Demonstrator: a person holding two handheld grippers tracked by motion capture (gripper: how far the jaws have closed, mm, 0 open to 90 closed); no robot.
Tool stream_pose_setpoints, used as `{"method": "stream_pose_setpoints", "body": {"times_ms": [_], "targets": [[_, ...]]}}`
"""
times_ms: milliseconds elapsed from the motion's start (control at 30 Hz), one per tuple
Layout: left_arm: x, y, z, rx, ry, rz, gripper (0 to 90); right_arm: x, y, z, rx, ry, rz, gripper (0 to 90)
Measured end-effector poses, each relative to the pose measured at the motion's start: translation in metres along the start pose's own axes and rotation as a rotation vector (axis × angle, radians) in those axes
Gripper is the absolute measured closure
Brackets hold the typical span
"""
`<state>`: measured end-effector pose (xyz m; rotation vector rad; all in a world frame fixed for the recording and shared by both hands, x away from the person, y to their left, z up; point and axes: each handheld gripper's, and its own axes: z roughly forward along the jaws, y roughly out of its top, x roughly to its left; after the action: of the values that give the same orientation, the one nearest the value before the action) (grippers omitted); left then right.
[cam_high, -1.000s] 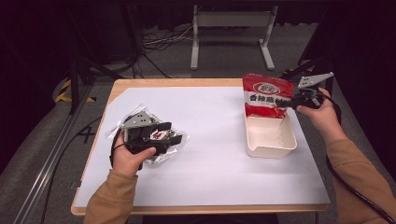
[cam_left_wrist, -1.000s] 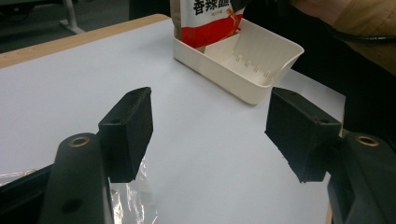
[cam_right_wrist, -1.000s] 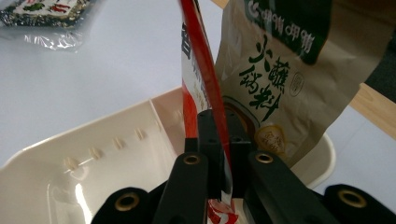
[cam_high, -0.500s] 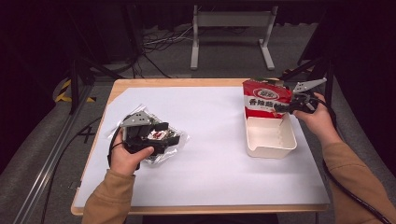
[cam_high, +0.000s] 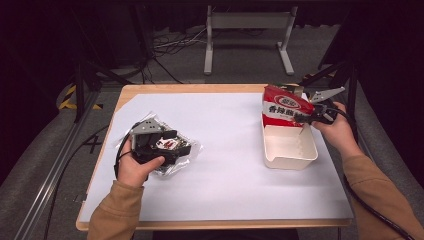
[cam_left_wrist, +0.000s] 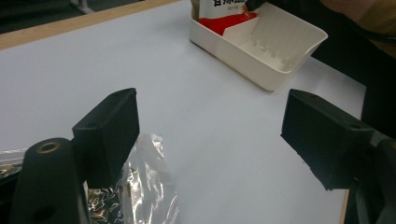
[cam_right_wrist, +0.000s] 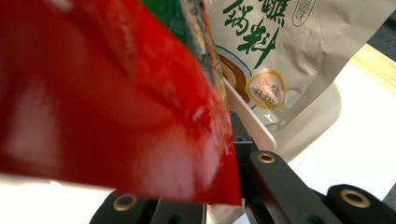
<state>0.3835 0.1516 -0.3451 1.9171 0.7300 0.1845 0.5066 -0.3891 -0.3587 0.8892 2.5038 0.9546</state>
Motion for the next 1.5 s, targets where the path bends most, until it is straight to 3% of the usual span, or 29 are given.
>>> {"method": "stream_pose_setpoints", "body": {"times_ms": [67,200,367,467,600,733,800,967,1033,1233,1500], "targets": [[0.001,-0.001,0.0,0.0,0.019,0.007,16.9,0.0,-0.001,-0.001,-0.009,0.003,0.006,85.5],[0.004,-0.005,0.001,0.006,0.062,0.006,12.3,-0.001,-0.004,-0.006,-0.06,-0.008,0.052,73.6],[0.005,-0.007,0.003,0.02,0.08,-0.007,9.4,-0.001,-0.005,-0.019,-0.105,-0.038,0.081,61.0],[0.007,-0.009,0.003,0.008,0.075,0.016,5.1,0.004,-0.005,-0.033,-0.137,-0.052,0.077,59.1],[0.009,-0.012,0.003,0.001,0.094,0.005,4.3,0.014,-0.004,-0.046,-0.15,-0.07,0.078,55.4],[0.012,-0.013,0.002,0.025,0.106,-0.004,4.6,0.022,-0.007,-0.058,-0.157,-0.093,0.082,55.1],[0.013,-0.014,0.001,0.035,0.086,-0.03,8.0,0.026,-0.01,-0.065,-0.174,-0.099,0.103,54.5],[0.015,-0.016,-0.001,0.045,0.102,-0.021,8.2,0.039,-0.017,-0.078,-0.182,-0.138,0.126,52.2],[0.017,-0.017,-0.003,0.051,0.122,0.005,8.1,0.042,-0.018,-0.08,-0.183,-0.144,0.128,51.9],[0.022,-0.021,-0.005,0.064,0.157,0.012,7.8,0.066,-0.019,-0.09,-0.219,-0.123,0.135,49.8],[0.027,-0.024,-0.011,0.089,0.166,0.0,11.0,0.092,-0.02,-0.09,-0.269,-0.04,0.115,47.5]]}}
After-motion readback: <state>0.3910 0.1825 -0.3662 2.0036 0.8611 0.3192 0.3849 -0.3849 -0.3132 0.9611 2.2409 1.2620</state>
